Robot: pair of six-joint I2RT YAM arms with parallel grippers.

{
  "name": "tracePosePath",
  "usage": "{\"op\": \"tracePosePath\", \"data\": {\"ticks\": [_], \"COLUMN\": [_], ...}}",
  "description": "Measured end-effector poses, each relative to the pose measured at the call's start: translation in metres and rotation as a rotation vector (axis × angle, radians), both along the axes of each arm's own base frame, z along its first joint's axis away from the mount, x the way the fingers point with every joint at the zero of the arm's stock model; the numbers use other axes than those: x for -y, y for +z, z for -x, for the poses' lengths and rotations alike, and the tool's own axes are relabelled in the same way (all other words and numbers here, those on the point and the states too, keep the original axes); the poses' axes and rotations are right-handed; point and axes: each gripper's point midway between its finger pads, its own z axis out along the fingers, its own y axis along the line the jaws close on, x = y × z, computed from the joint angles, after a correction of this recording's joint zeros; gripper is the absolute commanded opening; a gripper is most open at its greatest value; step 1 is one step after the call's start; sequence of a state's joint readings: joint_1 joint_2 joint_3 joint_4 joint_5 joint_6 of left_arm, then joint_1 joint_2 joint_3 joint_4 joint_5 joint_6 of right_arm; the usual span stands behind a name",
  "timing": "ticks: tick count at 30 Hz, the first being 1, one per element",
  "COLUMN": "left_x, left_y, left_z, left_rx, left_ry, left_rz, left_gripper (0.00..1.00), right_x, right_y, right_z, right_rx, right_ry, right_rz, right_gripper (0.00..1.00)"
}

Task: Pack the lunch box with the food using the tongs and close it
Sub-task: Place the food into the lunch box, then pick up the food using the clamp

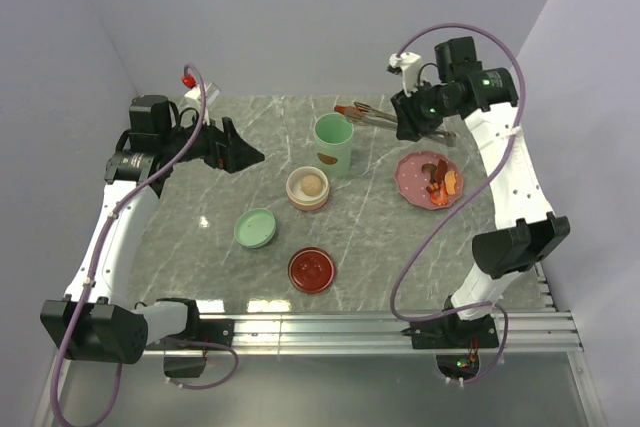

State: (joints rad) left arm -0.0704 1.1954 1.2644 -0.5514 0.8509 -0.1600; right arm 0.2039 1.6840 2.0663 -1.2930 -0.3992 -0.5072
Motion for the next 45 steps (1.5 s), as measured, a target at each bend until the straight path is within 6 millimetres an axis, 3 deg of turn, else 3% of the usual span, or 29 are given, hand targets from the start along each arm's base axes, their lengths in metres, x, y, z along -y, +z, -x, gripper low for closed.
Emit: {"op": "tracePosePath", "data": {"ticks": [7, 16, 24, 31, 36, 41, 45], "left_x": [0.000, 0.000, 0.000, 0.000, 0.000, 0.000, 0.001], "left_y": [0.000, 0.000, 0.000, 0.004, 0.005, 0.007, 0.010], "left_z": [0.000, 0.000, 0.000, 0.000, 0.000, -0.001, -0.001], "left_rx": [0.002, 0.003, 0.003, 0.009, 0.010, 0.005, 0.016], "left_ry": [0.002, 0.002, 0.001, 0.001, 0.001, 0.007, 0.009], "left_rz": [-0.001, -0.001, -0.001, -0.001, 0.000, 0.010, 0.015], "left_gripper": [0.99, 0.99, 0.99, 0.99, 0.99, 0.99, 0.99], "right_x": [-0.021, -0.031, -0.039, -0.038, -0.012, 0.048, 0.091], "right_y": [-0.023, -0.055, -0.043, -0.032, -0.027, -0.026, -0.041], "right_z": [-0.024, -0.041, -0.044, -0.044, -0.021, 0.006, 0.022], "right_rx": [-0.026, -0.084, -0.049, -0.021, -0.017, -0.013, -0.041], "right_ry": [-0.025, -0.040, -0.033, -0.038, -0.083, -0.225, -0.349], "right_rz": [0.023, 0.055, 0.035, 0.022, 0.013, 0.019, 0.038], "right_gripper": [0.25, 0.47, 0.63, 0.59, 0.57, 0.56, 0.56]}}
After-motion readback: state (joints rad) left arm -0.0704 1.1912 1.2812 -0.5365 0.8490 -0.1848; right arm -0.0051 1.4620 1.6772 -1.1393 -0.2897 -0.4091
